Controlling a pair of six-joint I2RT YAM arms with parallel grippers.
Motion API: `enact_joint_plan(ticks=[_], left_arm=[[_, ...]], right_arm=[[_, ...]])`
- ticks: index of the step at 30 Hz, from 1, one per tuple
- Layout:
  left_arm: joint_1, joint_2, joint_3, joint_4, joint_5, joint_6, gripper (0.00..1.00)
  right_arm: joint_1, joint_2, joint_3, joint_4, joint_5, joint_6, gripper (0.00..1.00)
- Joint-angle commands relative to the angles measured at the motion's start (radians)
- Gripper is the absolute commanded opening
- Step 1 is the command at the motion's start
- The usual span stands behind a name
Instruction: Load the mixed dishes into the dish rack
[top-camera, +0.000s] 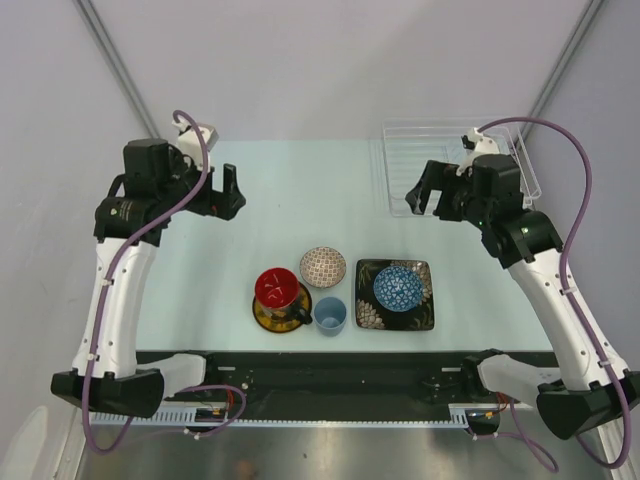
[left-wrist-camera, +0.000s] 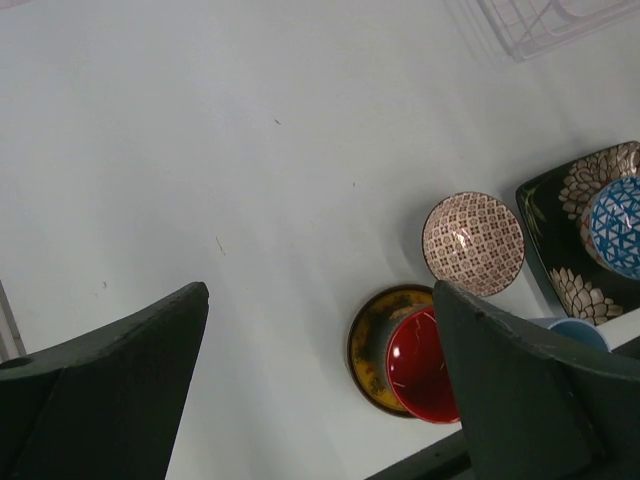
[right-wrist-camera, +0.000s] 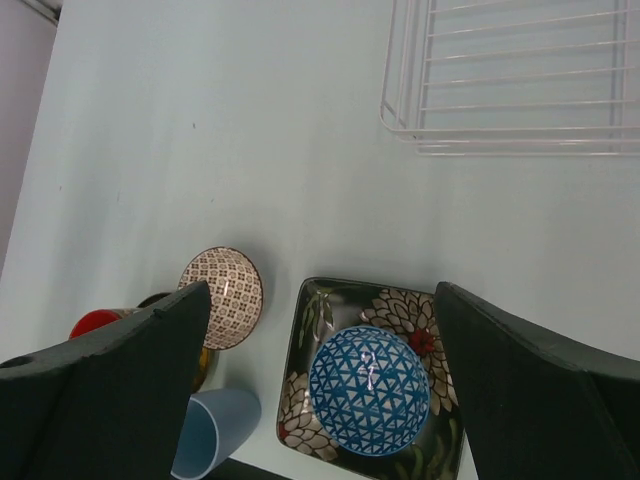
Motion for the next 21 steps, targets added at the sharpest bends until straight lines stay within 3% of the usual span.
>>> enact_joint_plan(ticks=[1,8,11,12,14,21], left_arm=[[-0.003,-0.012,-0.047,0.112,-0.005,-0.045,1.0],[-0.003,0.026,-0.064,0.13,-0.019,-0.072,1.0],[-0.003,0.004,-0.102,0.155,-0.033,-0.049,1.0],[-0.003,-0.004,-0.12,0.161,-0.034,-0.034,1.0],[-0.003,-0.019,-0.133,0.171,-0.03,-0.016,1.0],[-0.003,-0.01,-0.151,0.178,0.009,0.003,1.0]], right_arm=[[-0.003,0.043,0.007,0.072,0.013,-0.025,1.0],[-0.02,0.328,0.162,0.204,0.128,-0.102,1.0],[-0.02,0.486,0.275,0.213,0.17,-0.11,0.83],[-0.02,0.529,0.305,0.217,0.184,-0.11,0.69],[-0.013,0.643,0.375,0.221,0.222,-0.12,0.57],[0.024,0.899,0.562,0.186,0.3,-0.14,0.64]])
